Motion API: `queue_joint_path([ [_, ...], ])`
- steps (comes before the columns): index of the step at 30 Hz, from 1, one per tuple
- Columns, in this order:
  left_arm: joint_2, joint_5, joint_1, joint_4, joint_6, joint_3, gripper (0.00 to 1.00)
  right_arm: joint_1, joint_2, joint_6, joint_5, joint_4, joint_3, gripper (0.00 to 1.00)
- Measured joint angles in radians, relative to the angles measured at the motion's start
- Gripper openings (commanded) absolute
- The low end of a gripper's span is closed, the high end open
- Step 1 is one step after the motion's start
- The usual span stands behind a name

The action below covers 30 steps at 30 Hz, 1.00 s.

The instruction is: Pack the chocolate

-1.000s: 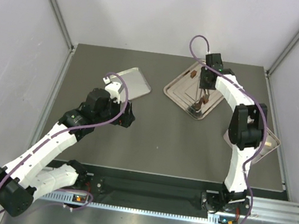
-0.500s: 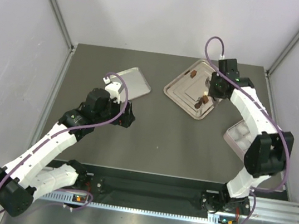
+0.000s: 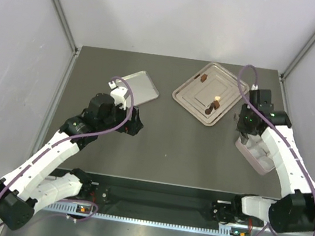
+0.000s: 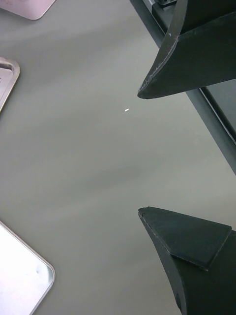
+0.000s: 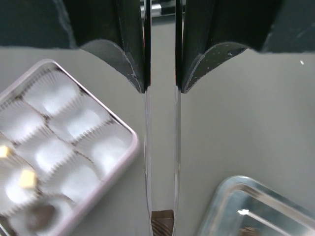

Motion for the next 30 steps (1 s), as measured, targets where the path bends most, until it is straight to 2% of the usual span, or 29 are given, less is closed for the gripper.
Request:
queue_joint_path([
  [7,-0.004,0.023,0.0,0.0,0.0,0.0,0.96,-0.121,-0.112,0.006,0.013,-0.084,-0.02,0.28],
  [15,-0.021,0.034,-0.001,0.0,0.0,0.0,0.96,-0.28,-0.148,0.013,0.013,-0.129,-0.026,0.29],
  [24,-0.021,0.037,-0.002,0.0,0.0,0.0,0.96,-0.307,-0.14,0.012,-0.017,-0.117,-0.08,0.31],
  [30,-0.021,0.037,-0.002,0.0,0.0,0.0,0.96,-0.309,-0.125,0.013,-0.025,-0.1,-0.106,0.38],
])
